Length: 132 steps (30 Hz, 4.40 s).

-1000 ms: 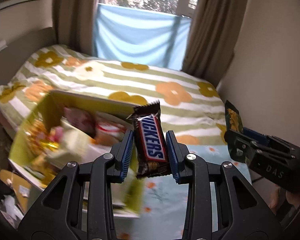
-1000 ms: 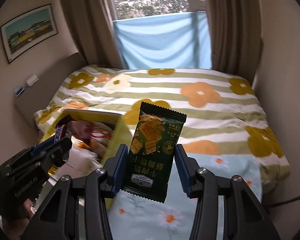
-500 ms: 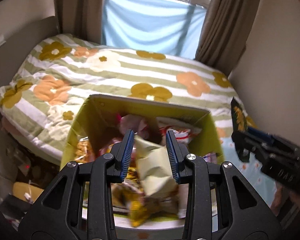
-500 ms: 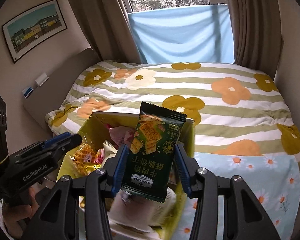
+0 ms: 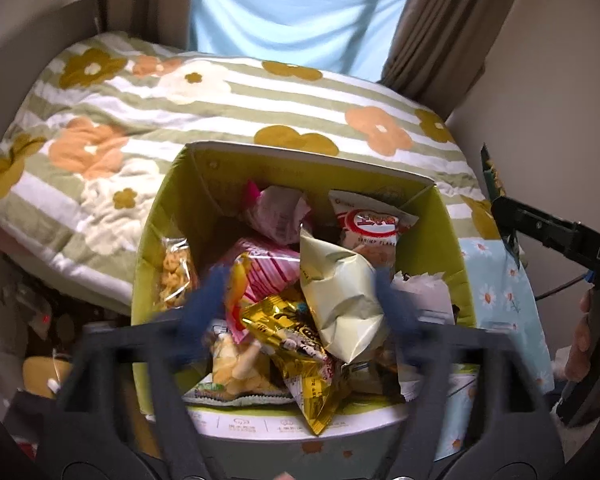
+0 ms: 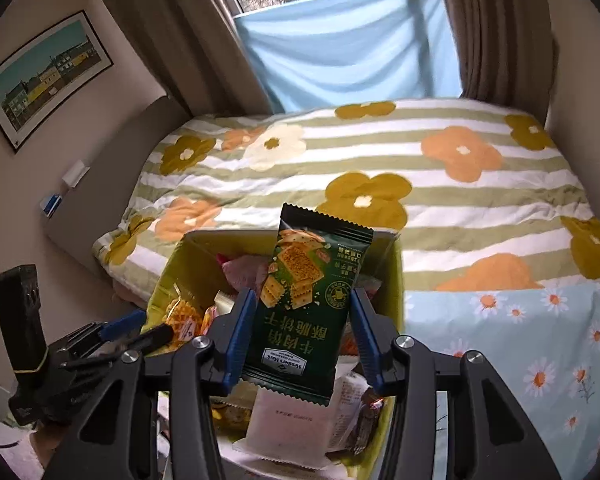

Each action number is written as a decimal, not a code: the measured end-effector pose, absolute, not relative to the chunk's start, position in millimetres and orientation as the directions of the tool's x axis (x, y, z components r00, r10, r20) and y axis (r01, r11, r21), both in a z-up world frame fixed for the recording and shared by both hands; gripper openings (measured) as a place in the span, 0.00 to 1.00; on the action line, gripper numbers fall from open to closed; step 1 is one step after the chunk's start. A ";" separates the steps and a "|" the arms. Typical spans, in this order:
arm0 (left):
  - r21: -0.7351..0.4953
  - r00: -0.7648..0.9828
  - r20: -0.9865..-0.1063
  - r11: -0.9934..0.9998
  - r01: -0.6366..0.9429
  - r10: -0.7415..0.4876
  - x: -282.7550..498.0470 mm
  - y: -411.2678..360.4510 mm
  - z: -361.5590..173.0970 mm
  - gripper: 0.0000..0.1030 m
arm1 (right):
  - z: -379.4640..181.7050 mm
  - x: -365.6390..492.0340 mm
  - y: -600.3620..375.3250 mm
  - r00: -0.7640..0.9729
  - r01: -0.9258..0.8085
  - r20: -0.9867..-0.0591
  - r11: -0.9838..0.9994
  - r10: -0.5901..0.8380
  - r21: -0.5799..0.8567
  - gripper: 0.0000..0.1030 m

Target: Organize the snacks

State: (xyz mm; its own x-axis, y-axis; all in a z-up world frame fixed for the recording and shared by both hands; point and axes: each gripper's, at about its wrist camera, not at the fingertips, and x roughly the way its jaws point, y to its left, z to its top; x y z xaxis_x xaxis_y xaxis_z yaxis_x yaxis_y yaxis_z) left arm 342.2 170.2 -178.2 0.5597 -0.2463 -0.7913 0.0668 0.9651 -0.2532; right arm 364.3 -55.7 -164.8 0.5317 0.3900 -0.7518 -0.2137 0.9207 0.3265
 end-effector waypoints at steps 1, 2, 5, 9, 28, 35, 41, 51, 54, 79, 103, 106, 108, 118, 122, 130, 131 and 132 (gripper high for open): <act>-0.256 0.572 -0.783 0.965 0.062 -0.245 338.6 171.2 -177.8 0.85 | -166.4 364.5 -53.0 0.520 -0.223 -0.757 0.919 0.395 0.326 0.43; -0.254 0.574 -0.782 0.965 0.060 -0.241 336.4 170.7 -177.6 0.85 | -169.3 365.5 -48.9 0.509 -0.231 -0.766 0.920 0.392 0.317 0.43; -0.235 0.560 -0.796 0.970 0.063 -0.229 332.9 166.5 -179.4 0.85 | -176.4 371.0 -40.1 0.476 -0.252 -0.781 0.914 0.404 0.319 0.43; -0.215 0.544 -0.812 0.975 0.055 -0.210 327.0 164.0 -184.1 0.85 | -184.6 379.9 -28.2 0.452 -0.280 -0.795 0.910 0.405 0.305 0.68; -0.149 0.598 -0.775 0.978 0.144 -0.206 297.0 164.9 -154.1 0.85 | -143.0 307.6 -63.9 0.637 -0.073 -0.747 0.980 0.189 0.185 1.00; -0.105 0.709 -0.679 0.981 0.162 -0.190 252.0 138.8 -98.4 0.86 | -89.3 255.0 -87.9 0.745 -0.093 -0.649 0.987 0.156 0.132 1.00; -0.063 0.814 -0.564 0.990 0.126 -0.140 183.9 106.2 -56.1 1.00 | -59.4 190.0 -119.1 0.816 -0.095 -0.564 0.992 0.124 0.081 1.00; -0.068 0.845 -0.523 0.994 0.087 -0.110 86.8 67.7 -46.2 1.00 | -74.4 99.2 -155.7 0.824 -0.055 -0.560 0.996 0.084 0.069 1.00; -0.073 0.840 -0.529 0.993 0.092 -0.116 70.2 60.9 -48.9 1.00 | -78.1 83.4 -162.5 0.827 -0.042 -0.558 0.998 0.064 0.053 0.99; -0.032 0.856 -0.508 0.995 0.094 -0.097 44.6 35.1 -45.2 1.00 | -75.4 52.3 -183.8 0.852 0.003 -0.523 0.998 0.030 0.061 0.99; -0.036 0.851 -0.519 0.996 0.078 -0.085 51.1 32.4 -50.3 1.00 | -76.1 55.6 -180.5 0.852 -0.001 -0.523 0.998 0.031 0.056 0.99; -0.033 0.851 -0.519 0.996 0.078 -0.084 51.7 32.2 -50.1 1.00 | -76.1 57.8 -179.6 0.853 0.003 -0.522 0.998 0.029 0.060 0.99; -0.034 0.850 -0.519 0.996 0.078 -0.084 52.3 32.1 -50.1 1.00 | -76.4 57.7 -179.0 0.852 0.006 -0.522 0.998 0.026 0.060 0.99; -0.033 0.850 -0.521 0.997 0.075 -0.081 54.8 33.2 -50.4 1.00 | -77.5 60.5 -180.7 0.852 0.007 -0.523 0.998 0.027 0.062 0.99; -0.042 0.846 -0.527 0.997 0.068 -0.080 56.5 35.2 -51.8 1.00 | -77.4 60.8 -180.8 0.851 0.007 -0.524 0.998 0.027 0.063 0.99; 0.037 0.866 -0.501 0.999 0.018 0.003 54.7 34.9 -49.5 1.00 | -79.1 63.1 -178.2 0.848 0.005 -0.529 0.998 0.030 0.065 0.99; 0.033 0.867 -0.498 0.999 0.021 -0.002 53.9 35.8 -49.8 1.00 | -79.8 63.2 -176.5 0.846 0.002 -0.532 0.998 0.032 0.064 0.99; 0.026 0.867 -0.498 0.999 0.025 -0.009 53.7 36.7 -50.3 1.00 | -80.5 64.8 -175.4 0.844 0.001 -0.535 0.998 0.033 0.064 0.99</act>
State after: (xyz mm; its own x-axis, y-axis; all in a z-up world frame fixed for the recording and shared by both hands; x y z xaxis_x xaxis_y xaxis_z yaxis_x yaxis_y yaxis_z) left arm 53.7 36.7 -50.3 0.8674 -0.0085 -0.4975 0.0250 0.9993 0.0265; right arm 64.9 -175.4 -80.5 0.8445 0.0329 -0.5346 0.0013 0.9980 0.0635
